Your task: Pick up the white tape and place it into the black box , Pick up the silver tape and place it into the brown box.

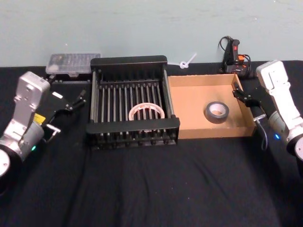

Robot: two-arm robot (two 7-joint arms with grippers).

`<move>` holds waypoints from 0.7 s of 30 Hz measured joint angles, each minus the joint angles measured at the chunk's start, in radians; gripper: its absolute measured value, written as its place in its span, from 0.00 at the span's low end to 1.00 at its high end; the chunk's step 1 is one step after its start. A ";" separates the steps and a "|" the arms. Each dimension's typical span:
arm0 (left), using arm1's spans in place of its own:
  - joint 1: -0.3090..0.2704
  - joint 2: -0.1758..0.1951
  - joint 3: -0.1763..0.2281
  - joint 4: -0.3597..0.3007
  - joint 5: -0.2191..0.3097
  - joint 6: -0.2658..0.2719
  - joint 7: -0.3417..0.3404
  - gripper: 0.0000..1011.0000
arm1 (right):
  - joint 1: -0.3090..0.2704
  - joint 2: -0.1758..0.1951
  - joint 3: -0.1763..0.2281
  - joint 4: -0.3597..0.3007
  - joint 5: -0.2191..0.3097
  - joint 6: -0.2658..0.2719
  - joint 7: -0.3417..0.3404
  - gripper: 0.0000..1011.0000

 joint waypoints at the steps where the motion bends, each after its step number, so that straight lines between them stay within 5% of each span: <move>1: 0.000 0.000 0.000 0.000 0.000 0.000 0.000 0.99 | 0.000 0.000 0.000 0.000 0.000 0.000 0.000 0.99; 21: 0.000 0.000 0.000 0.000 0.000 0.000 0.000 0.99 | 0.001 0.001 -0.004 -0.002 -0.002 -0.004 -0.004 0.99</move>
